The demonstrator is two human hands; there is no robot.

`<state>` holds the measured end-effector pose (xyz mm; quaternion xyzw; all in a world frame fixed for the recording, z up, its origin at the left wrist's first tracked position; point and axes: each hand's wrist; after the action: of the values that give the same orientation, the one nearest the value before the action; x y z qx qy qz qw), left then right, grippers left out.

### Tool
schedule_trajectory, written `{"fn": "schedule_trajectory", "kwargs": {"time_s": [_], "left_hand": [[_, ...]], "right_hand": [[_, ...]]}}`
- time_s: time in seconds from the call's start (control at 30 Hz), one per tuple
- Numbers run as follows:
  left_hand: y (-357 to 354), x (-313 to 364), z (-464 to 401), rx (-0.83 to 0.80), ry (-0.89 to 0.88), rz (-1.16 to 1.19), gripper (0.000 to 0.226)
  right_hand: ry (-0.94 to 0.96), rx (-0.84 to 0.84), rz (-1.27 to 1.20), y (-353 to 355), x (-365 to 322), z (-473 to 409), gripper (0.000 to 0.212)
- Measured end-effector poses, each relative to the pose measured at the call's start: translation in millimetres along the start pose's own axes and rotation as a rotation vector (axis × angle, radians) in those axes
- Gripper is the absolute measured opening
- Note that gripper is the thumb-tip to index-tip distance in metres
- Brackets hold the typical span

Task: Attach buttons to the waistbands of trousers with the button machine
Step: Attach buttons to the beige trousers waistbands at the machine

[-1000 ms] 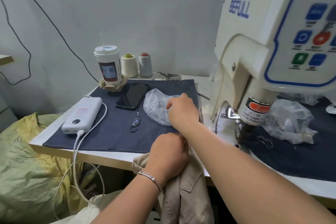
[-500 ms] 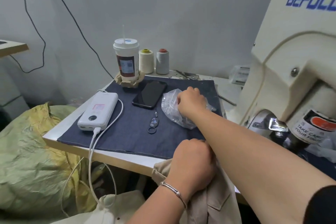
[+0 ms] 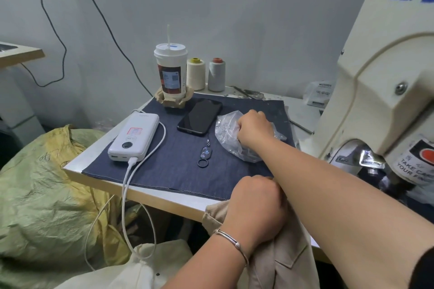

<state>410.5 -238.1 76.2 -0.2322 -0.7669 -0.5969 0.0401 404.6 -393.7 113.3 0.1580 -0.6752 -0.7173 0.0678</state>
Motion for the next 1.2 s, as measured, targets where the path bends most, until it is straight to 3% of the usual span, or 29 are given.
{"fn": "schedule_trajectory", "kwargs": {"time_s": [0.2, 0.4, 0.57, 0.7, 0.83, 1.0, 1.2], "left_hand": [[0, 0, 0, 0.024, 0.010, 0.003, 0.022], [-5, 0, 1, 0.033, 0.002, -0.003, 0.015], [-5, -1, 1, 0.028, 0.012, -0.025, 0.016], [-7, -2, 1, 0.035, 0.029, -0.002, 0.021], [-9, -3, 1, -0.055, 0.128, -0.043, 0.024], [-5, 1, 2, -0.083, 0.119, -0.082, 0.013], [-9, -2, -2, -0.046, 0.113, 0.011, 0.035]], "right_hand": [[0.035, 0.069, 0.015, 3, 2, 8, 0.018], [0.078, 0.174, 0.046, 7, 3, 18, 0.023], [0.125, 0.162, 0.076, 8, 4, 24, 0.021], [0.111, 0.196, -0.089, 14, 6, 38, 0.022], [0.132, 0.331, -0.267, 17, 10, 86, 0.016], [0.351, 0.488, -0.399, 14, 34, 180, 0.006], [0.345, 0.565, -0.373, -2, 106, 255, 0.006]]}}
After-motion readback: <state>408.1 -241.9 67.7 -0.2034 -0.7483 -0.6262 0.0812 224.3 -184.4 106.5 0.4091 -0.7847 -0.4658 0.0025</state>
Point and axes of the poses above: each hand's wrist, its own z-axis away from the middle knuckle, its own y-axis out of the back of the hand, x = y × z, and after that the axes turned 7 degrees about -x, right-handed
